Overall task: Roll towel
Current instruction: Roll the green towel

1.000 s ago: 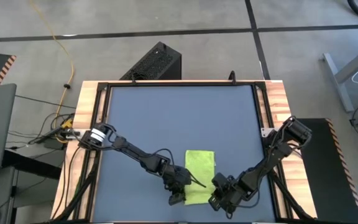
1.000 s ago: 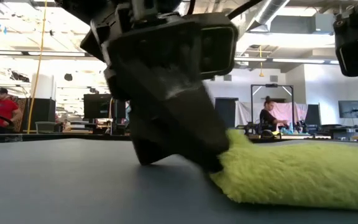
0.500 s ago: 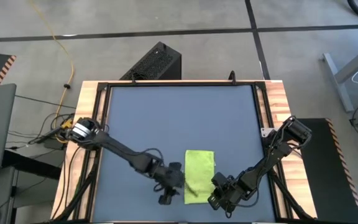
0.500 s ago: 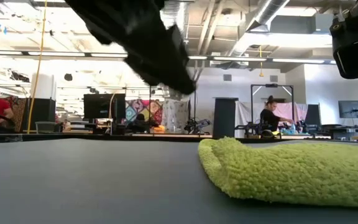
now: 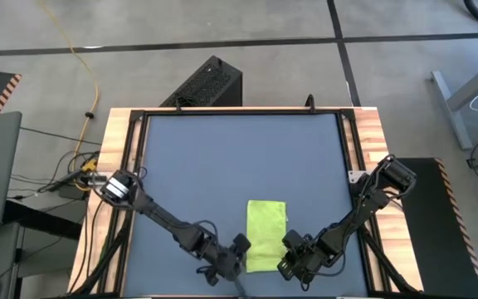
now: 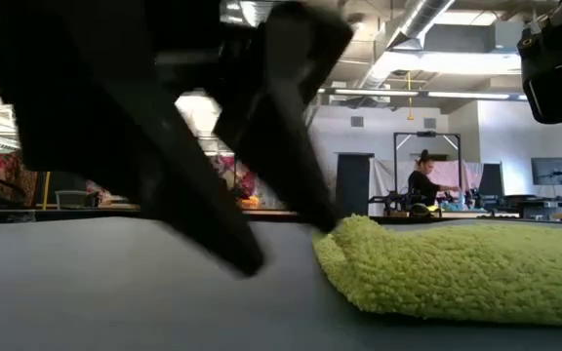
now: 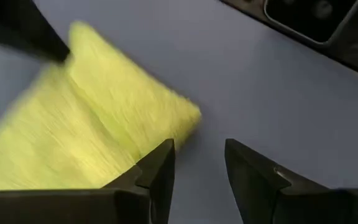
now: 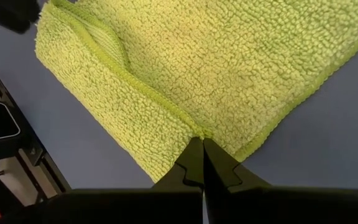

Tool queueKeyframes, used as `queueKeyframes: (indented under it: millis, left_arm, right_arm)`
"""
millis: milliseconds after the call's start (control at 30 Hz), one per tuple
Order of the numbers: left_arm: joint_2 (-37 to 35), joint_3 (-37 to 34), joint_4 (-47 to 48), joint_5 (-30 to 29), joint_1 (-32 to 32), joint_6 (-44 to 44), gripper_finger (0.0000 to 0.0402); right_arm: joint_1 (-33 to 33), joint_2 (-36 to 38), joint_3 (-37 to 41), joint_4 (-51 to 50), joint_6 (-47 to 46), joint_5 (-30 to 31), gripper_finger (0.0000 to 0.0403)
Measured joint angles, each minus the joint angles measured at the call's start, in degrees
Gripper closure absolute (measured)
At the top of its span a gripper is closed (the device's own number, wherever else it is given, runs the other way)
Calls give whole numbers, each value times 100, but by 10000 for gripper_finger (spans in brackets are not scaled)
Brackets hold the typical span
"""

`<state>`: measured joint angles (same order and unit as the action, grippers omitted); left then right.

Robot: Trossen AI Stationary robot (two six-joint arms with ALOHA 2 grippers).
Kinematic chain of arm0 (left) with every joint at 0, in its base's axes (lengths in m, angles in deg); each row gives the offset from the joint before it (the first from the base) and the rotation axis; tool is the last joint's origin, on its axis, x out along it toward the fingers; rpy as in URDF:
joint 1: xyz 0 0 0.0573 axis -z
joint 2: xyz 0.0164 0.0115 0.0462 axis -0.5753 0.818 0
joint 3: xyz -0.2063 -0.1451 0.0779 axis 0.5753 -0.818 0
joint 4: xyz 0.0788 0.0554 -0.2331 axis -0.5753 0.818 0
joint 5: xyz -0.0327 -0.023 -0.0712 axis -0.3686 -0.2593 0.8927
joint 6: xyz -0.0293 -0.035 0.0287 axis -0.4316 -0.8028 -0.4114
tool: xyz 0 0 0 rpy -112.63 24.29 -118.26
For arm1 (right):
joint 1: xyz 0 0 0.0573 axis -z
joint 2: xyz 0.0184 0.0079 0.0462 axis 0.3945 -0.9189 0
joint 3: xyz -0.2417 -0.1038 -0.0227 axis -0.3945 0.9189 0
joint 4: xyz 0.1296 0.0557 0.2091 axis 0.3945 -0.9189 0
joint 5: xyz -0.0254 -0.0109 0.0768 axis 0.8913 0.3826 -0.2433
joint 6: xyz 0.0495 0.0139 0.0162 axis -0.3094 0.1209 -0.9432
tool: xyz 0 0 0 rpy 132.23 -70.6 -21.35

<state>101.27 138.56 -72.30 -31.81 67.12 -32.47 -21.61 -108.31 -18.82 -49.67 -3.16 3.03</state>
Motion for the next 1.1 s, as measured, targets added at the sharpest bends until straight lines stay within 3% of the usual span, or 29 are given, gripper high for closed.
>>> queueKeyframes:
  millis: [167, 367, 467, 733, 967, 1100]
  left_arm:
    - [82, 274, -94, -1098, 340, 1032, 270]
    - [163, 277, -126, -860, 299, 1296, 270]
    - [418, 392, -137, -1051, 274, 1557, 270]
    - [788, 932, 354, -1293, 246, 1096, 270]
    - [791, 941, 504, -884, 157, 431, 272]
    - [797, 941, 598, -763, 131, 41, 304]
  right_arm:
    - [0, 0, 0, 15, 7, -11, 388]
    - [0, 0, 0, 25, 0, -15, 388]
    - [0, 0, 0, 56, -3, -17, 388]
    - [-1, -2, 0, 113, -49, -51, 388]
    - [0, -3, 0, 100, -101, -81, 388]
    - [-2, -2, -2, 89, -59, -85, 388]
